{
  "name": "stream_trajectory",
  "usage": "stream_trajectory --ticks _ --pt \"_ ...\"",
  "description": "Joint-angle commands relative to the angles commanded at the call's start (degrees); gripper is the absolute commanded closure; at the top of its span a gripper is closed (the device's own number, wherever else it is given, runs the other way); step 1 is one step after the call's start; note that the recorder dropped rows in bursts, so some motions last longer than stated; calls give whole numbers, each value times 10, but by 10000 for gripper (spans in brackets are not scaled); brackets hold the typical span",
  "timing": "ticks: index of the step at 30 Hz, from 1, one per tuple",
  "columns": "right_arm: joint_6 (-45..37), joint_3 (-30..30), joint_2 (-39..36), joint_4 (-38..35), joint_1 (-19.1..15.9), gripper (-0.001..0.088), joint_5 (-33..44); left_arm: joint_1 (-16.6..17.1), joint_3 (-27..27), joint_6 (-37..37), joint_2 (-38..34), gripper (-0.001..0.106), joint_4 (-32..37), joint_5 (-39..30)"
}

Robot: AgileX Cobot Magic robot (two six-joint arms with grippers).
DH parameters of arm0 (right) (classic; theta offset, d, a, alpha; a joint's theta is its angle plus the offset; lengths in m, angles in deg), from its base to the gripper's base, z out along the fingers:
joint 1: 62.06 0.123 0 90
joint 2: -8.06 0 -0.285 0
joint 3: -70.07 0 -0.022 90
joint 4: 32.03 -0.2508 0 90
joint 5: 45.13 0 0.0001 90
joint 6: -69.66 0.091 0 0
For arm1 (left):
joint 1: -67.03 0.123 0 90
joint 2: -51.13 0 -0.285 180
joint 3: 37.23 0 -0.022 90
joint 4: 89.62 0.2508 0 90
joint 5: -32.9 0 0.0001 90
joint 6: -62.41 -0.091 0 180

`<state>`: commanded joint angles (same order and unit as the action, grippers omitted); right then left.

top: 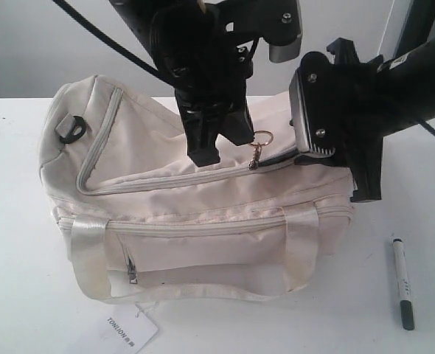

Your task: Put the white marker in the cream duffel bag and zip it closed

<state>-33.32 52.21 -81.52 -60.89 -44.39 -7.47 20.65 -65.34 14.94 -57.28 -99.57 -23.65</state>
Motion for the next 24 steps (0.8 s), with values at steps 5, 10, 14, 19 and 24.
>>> stream_trajectory --ticks 5,10,14,19,24 --pt "-22 -23 -2 -5 0 393 -9 0 0 1 1 1053 1 0" --pt "-39 -23 -8 -91 1 396 -23 0 0 1 1 1053 0 -1" --pt "-43 -23 -30 -101 1 549 -16 0 0 3 1 1053 0 -5" --pt "-39 -23 -31 -101 1 782 -15 0 0 5 1 1053 2 -6" --pt "-35 -23 -28 -101 1 868 -15 0 0 6 1 1053 5 -21"
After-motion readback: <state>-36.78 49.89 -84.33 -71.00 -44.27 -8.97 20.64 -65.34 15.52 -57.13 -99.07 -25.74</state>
